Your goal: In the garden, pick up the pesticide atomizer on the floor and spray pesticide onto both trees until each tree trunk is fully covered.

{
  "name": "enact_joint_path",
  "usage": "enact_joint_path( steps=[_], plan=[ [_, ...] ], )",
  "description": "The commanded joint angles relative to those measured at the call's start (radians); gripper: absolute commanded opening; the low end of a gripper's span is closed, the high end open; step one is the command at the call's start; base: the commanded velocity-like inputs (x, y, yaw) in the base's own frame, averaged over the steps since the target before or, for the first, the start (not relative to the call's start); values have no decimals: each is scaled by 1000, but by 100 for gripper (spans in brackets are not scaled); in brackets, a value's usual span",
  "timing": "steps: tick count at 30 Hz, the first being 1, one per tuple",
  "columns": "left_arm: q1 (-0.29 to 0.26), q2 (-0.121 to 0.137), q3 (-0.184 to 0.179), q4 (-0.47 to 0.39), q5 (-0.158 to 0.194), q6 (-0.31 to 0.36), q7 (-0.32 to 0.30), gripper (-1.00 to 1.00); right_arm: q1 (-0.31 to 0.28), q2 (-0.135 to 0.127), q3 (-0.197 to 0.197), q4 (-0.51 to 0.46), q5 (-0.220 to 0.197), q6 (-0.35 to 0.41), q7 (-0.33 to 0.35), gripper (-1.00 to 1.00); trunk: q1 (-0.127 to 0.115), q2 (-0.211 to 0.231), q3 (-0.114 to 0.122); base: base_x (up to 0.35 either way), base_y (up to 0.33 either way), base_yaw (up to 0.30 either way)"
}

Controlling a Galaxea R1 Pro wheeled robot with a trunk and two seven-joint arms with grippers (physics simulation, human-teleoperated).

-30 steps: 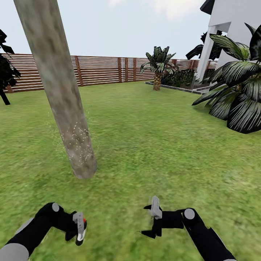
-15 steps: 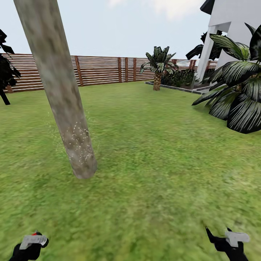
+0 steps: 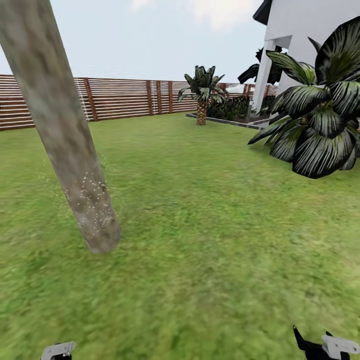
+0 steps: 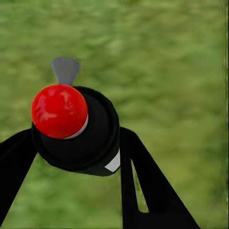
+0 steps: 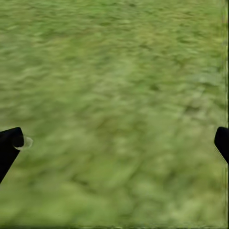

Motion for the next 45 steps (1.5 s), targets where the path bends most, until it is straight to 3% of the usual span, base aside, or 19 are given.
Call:
enact_joint_path(
  steps=[1, 11, 15, 19, 21, 26, 29, 32, 45],
  plan=[
    [0, 0, 0, 0, 0, 0, -1, -100, 0, 0, 0, 0, 0, 0, 0, 100, 0, 0, 1, 0, 0, -283],
    [2, -5, 4, -16, 9, -3, 1, -100, 0, -1, -2, 0, 0, 0, -1, 100, 0, 0, 7, 0, 0, -283],
    [-3, -42, 5, -47, 12, -4, 2, -100, 0, -1, -2, 0, 0, 0, -1, 100, 0, 0, 9, 0, 0, -283],
    [-14, -126, 5, -114, 15, -11, 0, -100, 0, -2, -7, 0, 0, 0, -1, 100, 0, 0, 11, 0, 0, -283],
    [-15, -143, 4, -139, 15, -13, -1, -100, 0, -2, -33, 0, 0, 0, 0, 100, 0, 0, 12, 0, 0, -283],
    [-17, -150, 3, -147, 16, -14, -8, -100, 0, -2, -43, 0, 0, 0, 1, 100, 0, 0, 15, 0, 0, -283],
    [-16, -171, 1, -147, 15, -21, -11, -100, 0, -2, -45, -1, -1, 0, 1, 100, 0, 0, 17, 0, 0, -283],
    [-15, -177, -21, -146, 14, -24, -11, -100, 0, -2, -45, -1, -1, 0, 1, 100, 0, 0, 19, 0, 0, -283],
    [1, -159, -38, -138, 5, -23, -4, -100, 0, 0, -44, -2, 0, 0, 2, 100, 0, 0, 27, 0, 0, -283]
  ],
)
